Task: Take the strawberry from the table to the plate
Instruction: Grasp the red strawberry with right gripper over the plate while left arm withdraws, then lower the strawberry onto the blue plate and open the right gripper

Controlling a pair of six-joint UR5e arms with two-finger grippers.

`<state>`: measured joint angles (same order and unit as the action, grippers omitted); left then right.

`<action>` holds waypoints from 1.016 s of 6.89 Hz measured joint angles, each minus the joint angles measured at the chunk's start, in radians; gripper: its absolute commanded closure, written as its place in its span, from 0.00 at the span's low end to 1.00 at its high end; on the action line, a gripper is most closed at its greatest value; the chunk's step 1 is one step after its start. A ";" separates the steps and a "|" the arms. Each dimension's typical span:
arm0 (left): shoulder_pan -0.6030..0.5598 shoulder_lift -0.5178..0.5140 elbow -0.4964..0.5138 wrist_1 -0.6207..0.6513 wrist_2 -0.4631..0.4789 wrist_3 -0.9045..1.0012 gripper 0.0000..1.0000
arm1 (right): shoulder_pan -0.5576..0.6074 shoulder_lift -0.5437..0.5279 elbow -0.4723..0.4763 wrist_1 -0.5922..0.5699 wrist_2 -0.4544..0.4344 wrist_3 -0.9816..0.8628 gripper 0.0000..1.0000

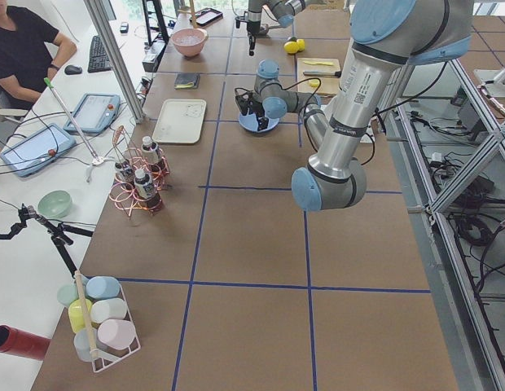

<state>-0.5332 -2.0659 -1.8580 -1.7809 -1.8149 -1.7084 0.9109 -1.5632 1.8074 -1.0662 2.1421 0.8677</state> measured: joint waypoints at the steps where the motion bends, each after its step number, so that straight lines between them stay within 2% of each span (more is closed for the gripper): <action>1: -0.041 0.010 -0.028 0.051 -0.007 0.096 0.00 | -0.021 0.092 0.001 -0.026 0.028 0.078 1.00; 2: -0.085 0.024 -0.044 0.083 -0.036 0.196 0.00 | -0.073 0.188 -0.001 -0.065 0.020 0.149 1.00; 4: -0.199 0.078 -0.054 0.110 -0.125 0.398 0.00 | -0.240 0.393 -0.027 -0.168 -0.116 0.301 1.00; 6: -0.300 0.144 -0.054 0.123 -0.201 0.584 0.00 | -0.366 0.572 -0.121 -0.227 -0.246 0.401 1.00; 7: -0.353 0.179 -0.054 0.125 -0.237 0.675 0.00 | -0.414 0.629 -0.176 -0.234 -0.292 0.423 1.00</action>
<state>-0.8861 -1.8866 -1.9117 -1.6561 -2.0518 -1.0331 0.4967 -0.9342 1.6310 -1.3003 1.8501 1.2910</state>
